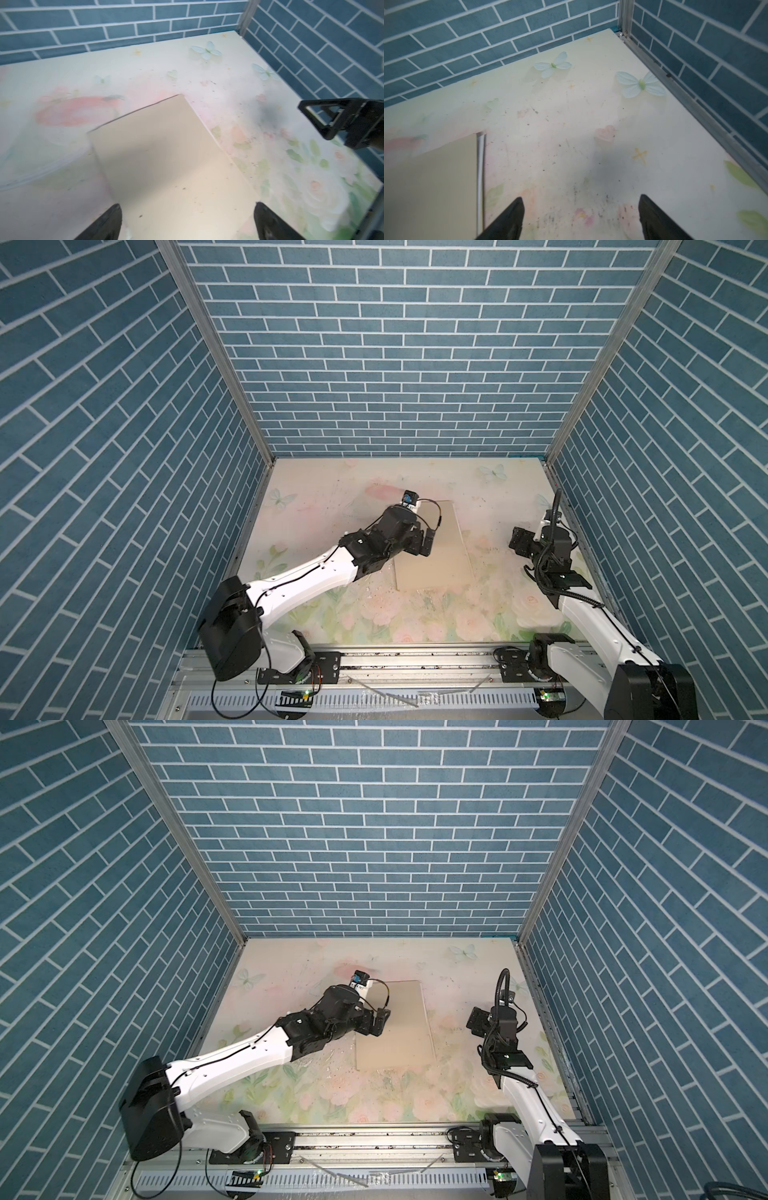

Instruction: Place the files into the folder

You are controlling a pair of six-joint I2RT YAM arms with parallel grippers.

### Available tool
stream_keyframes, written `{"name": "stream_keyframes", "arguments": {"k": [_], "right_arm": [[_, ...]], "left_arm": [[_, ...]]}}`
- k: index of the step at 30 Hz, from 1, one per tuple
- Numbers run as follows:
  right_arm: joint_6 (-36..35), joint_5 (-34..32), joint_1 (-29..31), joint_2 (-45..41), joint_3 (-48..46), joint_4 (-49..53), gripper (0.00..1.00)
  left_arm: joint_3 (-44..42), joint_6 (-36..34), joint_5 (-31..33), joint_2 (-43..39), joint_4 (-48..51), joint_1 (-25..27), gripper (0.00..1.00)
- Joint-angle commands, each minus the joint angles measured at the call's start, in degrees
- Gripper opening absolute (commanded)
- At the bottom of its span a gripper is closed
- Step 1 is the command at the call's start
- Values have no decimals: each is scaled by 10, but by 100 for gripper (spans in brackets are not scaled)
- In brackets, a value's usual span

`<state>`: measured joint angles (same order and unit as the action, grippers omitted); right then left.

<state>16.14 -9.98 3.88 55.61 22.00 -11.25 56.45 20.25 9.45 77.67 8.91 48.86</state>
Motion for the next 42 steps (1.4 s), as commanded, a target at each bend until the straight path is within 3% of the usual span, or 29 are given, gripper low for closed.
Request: {"name": "stream_keyframes", "arguments": {"k": [1, 6, 13, 15, 18, 21, 27, 32, 36, 42], "right_arm": [[-92, -64, -3, 33, -37, -164, 88], [-107, -83, -7, 171, -68, -354, 88], [-143, -41, -21, 294, -25, -423, 88], [-134, -21, -29, 291, -13, -391, 88], [-139, 15, -39, 334, -18, -441, 89], [-139, 33, -41, 326, -5, -399, 89], [-132, 45, -49, 329, 0, -398, 90], [-131, 45, -50, 328, 2, -391, 99], [-132, 46, -50, 328, 1, -393, 99], [-132, 46, -51, 328, 1, -393, 99]], "left_arm": [[-48, -32, 65, -33, 0, -40, 100], [-97, -45, 112, -88, 27, -83, 100], [-169, -47, 176, -135, 13, -107, 100], [-179, -49, 187, -143, 21, -116, 100], [-178, -64, 199, -155, 24, -131, 100], [-173, -83, 210, -162, 29, -143, 100], [-201, -141, 303, -179, 2, -179, 100], [-235, -196, 267, -197, -88, -260, 100], [-275, -273, 268, -175, -204, -302, 100], [-362, -294, 150, -115, -393, -396, 100]]}}
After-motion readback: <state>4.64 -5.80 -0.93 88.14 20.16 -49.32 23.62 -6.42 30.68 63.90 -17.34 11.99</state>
